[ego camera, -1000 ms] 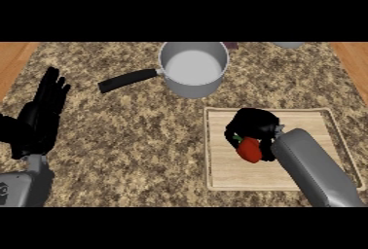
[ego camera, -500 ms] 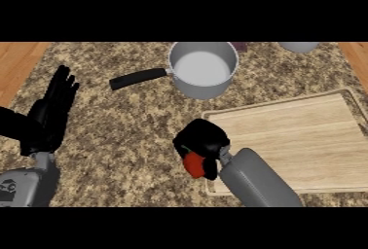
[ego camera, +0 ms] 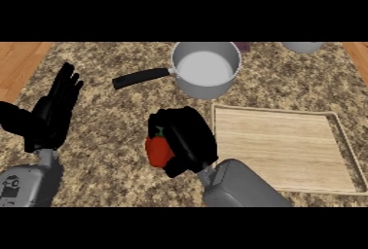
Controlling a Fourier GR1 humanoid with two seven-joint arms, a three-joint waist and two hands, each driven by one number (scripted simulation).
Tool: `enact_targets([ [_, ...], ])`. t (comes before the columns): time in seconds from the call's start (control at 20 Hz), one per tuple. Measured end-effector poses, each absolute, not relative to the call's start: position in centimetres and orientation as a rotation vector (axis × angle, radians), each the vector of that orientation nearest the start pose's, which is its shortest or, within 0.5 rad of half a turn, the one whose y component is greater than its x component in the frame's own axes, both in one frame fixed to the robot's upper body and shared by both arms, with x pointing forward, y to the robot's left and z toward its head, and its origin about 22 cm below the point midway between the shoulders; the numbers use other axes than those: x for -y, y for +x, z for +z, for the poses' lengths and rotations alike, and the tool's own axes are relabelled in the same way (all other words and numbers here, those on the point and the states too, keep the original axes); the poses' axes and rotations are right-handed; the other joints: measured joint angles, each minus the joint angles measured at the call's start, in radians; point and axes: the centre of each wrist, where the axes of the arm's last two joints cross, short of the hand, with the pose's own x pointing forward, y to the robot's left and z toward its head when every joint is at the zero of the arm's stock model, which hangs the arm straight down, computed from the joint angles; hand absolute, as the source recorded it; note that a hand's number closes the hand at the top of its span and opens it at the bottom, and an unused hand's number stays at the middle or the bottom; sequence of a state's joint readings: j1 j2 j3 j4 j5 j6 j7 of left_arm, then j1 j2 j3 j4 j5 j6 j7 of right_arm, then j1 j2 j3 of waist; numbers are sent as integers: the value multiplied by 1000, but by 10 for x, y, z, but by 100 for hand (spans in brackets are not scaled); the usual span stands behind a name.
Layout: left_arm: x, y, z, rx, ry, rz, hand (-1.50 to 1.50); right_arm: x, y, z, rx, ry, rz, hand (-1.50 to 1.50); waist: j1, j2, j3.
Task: Pick the bell pepper from the tray and place it in the pot
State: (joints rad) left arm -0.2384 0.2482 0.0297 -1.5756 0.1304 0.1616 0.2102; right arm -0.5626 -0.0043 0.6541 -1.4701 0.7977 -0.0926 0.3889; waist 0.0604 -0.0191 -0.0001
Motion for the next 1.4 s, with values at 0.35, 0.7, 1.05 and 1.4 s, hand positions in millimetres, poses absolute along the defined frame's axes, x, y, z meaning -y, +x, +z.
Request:
enact_targets([
  [0.35, -263, 298, 82, 1610, 155, 18, 0, -13, 248, 143, 1885, -653, 804, 150, -3, 8, -2],
  [0.7, -268, 299, 83, 1617, 167, 28, 0, -43, 261, 167, 1874, -692, 689, 150, -13, 19, -2],
  [1.05, -265, 293, 83, 1624, 160, 26, 0, -46, 310, 171, 1810, -702, 588, 150, -11, 26, -1],
  [1.4, -274, 291, 86, 1626, 173, 39, 0, -29, 354, 136, 1790, -951, 638, 150, -23, 26, -1],
])
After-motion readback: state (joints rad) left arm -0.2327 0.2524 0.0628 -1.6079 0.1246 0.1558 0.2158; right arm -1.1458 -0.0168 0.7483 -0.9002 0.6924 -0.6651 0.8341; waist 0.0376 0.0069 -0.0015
